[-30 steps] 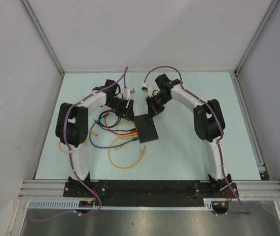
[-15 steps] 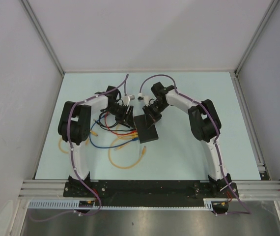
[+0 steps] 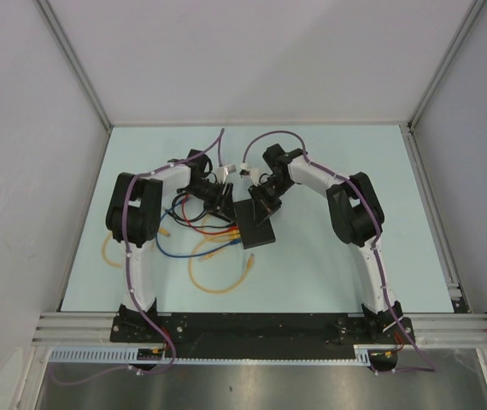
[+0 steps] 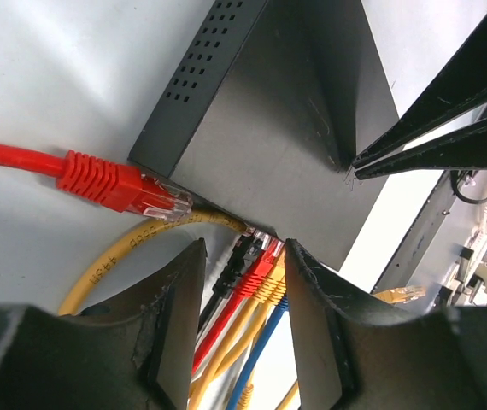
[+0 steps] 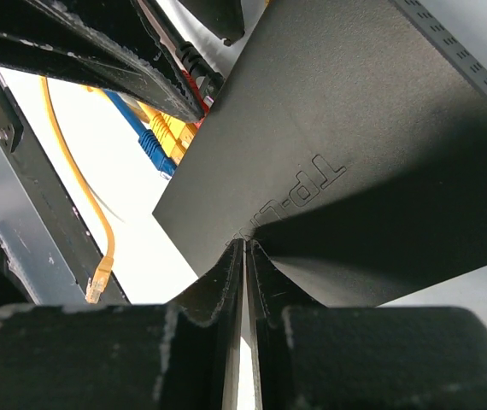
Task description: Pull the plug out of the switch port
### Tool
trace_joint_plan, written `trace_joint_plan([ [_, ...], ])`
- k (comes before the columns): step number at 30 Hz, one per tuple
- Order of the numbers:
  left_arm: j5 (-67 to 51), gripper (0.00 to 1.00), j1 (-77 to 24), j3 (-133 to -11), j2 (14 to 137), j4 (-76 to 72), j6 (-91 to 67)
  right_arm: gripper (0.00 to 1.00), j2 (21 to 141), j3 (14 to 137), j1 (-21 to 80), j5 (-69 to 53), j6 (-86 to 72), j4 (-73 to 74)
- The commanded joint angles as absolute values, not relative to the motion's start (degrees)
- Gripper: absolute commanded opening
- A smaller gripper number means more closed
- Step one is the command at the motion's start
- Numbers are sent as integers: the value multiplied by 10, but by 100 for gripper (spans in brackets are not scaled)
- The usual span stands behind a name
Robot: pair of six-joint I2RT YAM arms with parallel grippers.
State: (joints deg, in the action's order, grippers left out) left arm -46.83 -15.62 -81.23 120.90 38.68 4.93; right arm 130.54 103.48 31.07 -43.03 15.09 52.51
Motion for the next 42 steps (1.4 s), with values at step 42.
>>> trace_joint_plan([
  [42,-477,29,-155,-851,1262,411,91,13,1323,1026,321,-378,177,536],
])
